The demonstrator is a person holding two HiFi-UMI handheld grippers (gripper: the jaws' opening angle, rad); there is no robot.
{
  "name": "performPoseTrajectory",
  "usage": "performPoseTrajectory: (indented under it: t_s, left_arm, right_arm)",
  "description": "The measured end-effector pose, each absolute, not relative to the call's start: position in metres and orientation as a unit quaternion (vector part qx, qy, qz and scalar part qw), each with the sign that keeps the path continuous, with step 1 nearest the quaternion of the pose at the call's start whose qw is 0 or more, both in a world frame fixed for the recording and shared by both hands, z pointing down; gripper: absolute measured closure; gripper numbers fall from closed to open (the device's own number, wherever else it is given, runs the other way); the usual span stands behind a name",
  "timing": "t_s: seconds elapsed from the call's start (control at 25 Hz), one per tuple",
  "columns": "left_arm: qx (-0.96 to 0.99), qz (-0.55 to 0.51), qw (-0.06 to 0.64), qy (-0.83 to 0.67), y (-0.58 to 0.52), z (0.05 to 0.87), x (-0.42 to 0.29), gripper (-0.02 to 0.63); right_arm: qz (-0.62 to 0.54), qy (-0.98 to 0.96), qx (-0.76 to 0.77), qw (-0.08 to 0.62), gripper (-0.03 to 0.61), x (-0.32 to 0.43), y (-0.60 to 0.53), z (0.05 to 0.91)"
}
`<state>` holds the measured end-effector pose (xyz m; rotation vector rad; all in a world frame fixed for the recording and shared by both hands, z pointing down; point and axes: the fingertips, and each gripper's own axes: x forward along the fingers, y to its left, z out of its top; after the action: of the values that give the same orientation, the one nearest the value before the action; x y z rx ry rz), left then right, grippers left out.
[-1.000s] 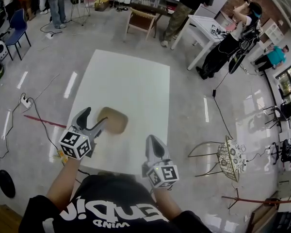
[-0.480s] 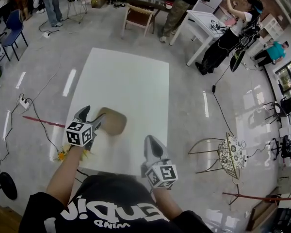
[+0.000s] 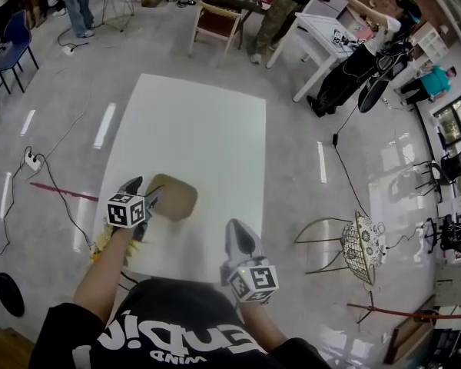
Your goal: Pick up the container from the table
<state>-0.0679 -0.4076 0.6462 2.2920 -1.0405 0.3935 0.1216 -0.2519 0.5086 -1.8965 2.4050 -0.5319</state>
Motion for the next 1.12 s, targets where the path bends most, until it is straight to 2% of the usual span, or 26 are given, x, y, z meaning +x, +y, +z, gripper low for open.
performPoseTrajectory:
  t_s: [0.32,0.68,0.92,1.12]
  left_arm:
    - [0.846,0.164,0.331,-0.383,-0.412,0.682,-0.064,0.259]
    - [0.834,0.167,0.372,-0.371,-0.409,0.698,-0.058,0.342]
    - [0.83,0.148,0.399,-0.361,-0.409,0.699,-0.06,0.383]
    - [0.83,0.144,0.395,-0.367,-0.408,0.696,-0.062,0.397]
  right_arm:
    - [-0.178,0.769,-0.614,0.01,0.578,0.129,-0.266,0.518]
    - [-0.185,0.769,-0.611,0.005,0.578,0.138,-0.274,0.522]
    - [-0.185,0.77,-0.61,0.003,0.578,0.135,-0.276,0.524]
    - [-0.185,0.77,-0.61,0.003,0.578,0.135,-0.273,0.524]
